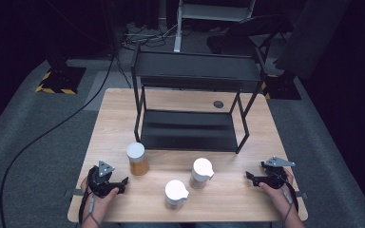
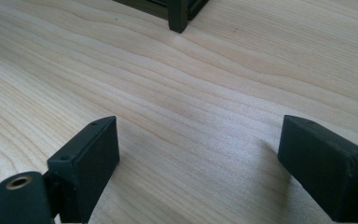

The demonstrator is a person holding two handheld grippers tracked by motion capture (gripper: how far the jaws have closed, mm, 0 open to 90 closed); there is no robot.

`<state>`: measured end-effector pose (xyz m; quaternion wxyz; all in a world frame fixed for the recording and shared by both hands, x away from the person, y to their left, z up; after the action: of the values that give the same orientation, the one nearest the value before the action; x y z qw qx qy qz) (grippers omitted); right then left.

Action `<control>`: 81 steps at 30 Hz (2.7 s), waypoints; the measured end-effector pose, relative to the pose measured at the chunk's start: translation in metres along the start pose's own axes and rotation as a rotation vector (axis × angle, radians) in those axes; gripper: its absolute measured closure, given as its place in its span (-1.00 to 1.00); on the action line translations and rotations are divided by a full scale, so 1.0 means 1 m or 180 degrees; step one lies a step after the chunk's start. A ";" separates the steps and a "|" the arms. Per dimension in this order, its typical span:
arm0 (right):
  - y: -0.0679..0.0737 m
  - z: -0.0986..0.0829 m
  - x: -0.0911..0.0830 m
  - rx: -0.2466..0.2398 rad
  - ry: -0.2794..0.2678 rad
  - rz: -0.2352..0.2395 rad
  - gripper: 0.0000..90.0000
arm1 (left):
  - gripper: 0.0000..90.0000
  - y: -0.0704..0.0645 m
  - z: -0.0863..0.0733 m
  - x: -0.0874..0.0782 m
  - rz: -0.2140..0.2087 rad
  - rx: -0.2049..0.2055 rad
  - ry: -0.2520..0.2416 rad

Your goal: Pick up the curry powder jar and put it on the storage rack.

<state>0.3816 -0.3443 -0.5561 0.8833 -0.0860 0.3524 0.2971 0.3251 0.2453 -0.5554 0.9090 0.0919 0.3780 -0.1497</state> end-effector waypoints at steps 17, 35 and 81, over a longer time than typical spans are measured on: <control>0.000 0.000 0.000 -0.0007 0.0007 0.0009 -0.74 | -0.84 -0.001 0.001 0.000 0.0023 -0.0021 0.0009; 0.000 0.000 0.000 -0.0007 0.0007 0.0010 -0.74 | -0.79 -0.009 0.011 -0.027 -0.0042 0.0071 -0.0679; -0.001 0.001 0.001 -0.0024 0.0014 0.0036 -0.77 | -0.80 -0.033 0.062 -0.051 -0.0340 0.0034 -0.1250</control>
<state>0.3832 -0.3443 -0.5563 0.8805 -0.0880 0.3537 0.3032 0.3206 0.2078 -0.4779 0.9555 0.0456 0.1970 -0.2147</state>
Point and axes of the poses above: each handheld gripper's, and its own axes: x roughly forward along the jaws, z roughly out of its top, y roughly to its left, the point moved 1 cm from there along x, roughly forward along the jaws, and after that the axes turned 5 degrees about z, right-handed, at the moved point
